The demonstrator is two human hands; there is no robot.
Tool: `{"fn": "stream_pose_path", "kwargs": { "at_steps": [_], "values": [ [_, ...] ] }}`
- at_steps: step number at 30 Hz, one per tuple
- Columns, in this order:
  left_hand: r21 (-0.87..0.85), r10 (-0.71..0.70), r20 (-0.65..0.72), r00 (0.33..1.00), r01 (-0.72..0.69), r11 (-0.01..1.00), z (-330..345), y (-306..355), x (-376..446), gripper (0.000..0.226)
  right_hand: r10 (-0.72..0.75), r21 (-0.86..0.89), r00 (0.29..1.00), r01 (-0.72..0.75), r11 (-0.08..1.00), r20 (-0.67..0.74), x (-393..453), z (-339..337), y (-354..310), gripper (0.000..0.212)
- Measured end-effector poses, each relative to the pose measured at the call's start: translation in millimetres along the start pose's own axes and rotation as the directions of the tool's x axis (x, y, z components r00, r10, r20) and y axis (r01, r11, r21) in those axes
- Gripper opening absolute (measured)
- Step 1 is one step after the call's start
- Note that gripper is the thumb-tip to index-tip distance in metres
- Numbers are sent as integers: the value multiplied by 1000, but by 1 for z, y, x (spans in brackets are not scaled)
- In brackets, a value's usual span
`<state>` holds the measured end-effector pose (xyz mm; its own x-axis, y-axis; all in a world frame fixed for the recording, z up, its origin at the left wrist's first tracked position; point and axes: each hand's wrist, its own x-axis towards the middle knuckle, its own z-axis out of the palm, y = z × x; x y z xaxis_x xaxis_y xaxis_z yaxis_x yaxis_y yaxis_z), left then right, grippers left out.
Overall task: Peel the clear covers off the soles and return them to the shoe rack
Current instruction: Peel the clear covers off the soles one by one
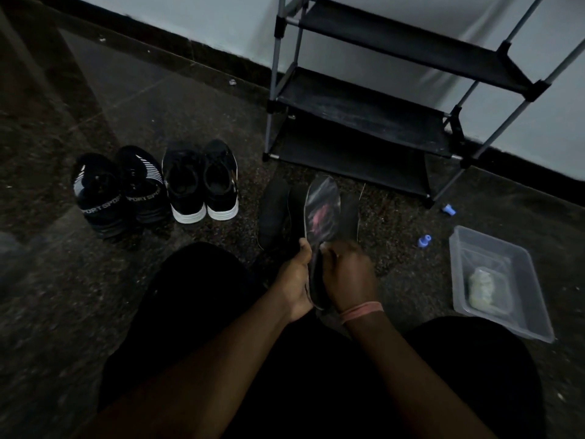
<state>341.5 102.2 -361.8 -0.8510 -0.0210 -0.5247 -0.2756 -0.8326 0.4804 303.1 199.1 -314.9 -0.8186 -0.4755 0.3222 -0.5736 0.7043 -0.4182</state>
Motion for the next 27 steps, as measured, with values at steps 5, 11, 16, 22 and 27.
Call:
{"fn": "stream_pose_path", "kwargs": {
  "at_steps": [5,11,16,22,27],
  "values": [
    [-26,23,-37,999,-24,999,-2,3,3,66,-2,188,971,-44,981,238,-27,2,-6,12],
    [-15,-13,34,999,14,1000,2,-8,-3,59,222,4,973,-222,975,58,10,9,28,20],
    [-7,-2,13,1000,2,1000,-5,-3,-1,58,57,109,990,-71,991,127,-3,6,17,11],
    [22,-33,-47,998,34,999,-1,-6,5,59,59,67,991,-68,995,123,-4,12,15,16],
    [18,-27,-34,999,28,999,-2,-7,3,56,110,-10,989,-109,994,103,7,7,21,21]
  ]
}}
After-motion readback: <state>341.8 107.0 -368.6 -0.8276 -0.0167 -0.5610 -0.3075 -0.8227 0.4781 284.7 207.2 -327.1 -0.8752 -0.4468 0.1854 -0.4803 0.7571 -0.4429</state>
